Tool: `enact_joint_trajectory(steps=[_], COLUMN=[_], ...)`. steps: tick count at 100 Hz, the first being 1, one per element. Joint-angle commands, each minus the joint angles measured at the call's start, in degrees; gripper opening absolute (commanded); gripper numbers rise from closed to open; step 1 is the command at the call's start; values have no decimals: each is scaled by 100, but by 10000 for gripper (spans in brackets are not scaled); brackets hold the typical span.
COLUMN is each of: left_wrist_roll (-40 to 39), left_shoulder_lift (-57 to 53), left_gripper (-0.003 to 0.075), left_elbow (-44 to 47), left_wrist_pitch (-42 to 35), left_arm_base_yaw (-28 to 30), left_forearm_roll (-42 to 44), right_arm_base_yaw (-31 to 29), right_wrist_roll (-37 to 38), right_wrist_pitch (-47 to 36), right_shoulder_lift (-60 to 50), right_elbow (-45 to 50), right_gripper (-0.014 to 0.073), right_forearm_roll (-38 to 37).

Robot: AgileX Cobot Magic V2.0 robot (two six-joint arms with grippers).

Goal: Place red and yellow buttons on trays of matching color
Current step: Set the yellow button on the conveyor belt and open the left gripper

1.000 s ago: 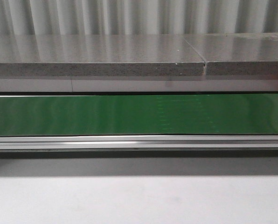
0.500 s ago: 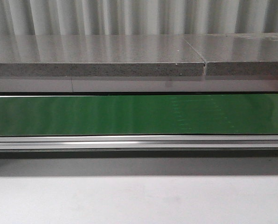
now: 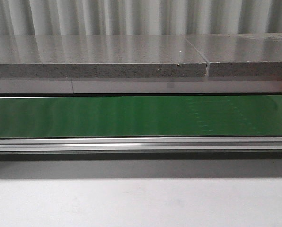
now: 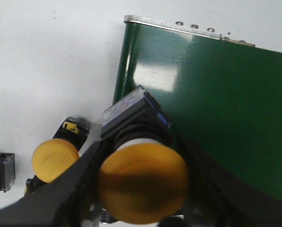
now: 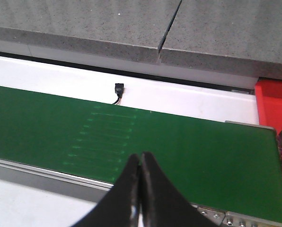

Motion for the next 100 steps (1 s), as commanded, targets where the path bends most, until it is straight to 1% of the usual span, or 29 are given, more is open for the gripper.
enact_joint_trajectory(steps=[1,28,35,42,49,61,68,82,93,100], left_wrist_roll=[69,75,89,89,129,445,501,501,710,734], left_shoulder_lift=[-84,233,256,256,256,256,256,226,104,-51], left_gripper=[183,183,206,264,349,516,577,587,587,587], left_elbow=[-175,-167,-167,-167,-167,-167,-186,-290,-377,-391], left_wrist_pitch=[-54,-91,-112,-123,-123,-164,-176,-201,-225,-309], left_arm_base_yaw=[-111,-210,-210,-210,-210,-210,-210,-210,-210,-210], left_forearm_roll=[-90,-90,-103,-172,-358,-892,-1100,-1234,-1588,-1604], right_arm_base_yaw=[13,13,13,13,13,13,13,13,13,13], right_wrist_roll=[-61,-61,-61,-61,-61,-61,-61,-61,-61,-61], right_wrist_pitch=[-417,-417,-417,-417,-417,-417,-417,-417,-417,-417], right_shoulder_lift=[-3,-3,-3,-3,-3,-3,-3,-3,-3,-3], right_elbow=[-133,-133,-133,-133,-133,-133,-133,-133,-133,-133], right_gripper=[-66,-66,-66,-66,-66,-66,-66,-66,-66,-66], right_forearm_roll=[23,23,23,23,23,23,23,23,23,23])
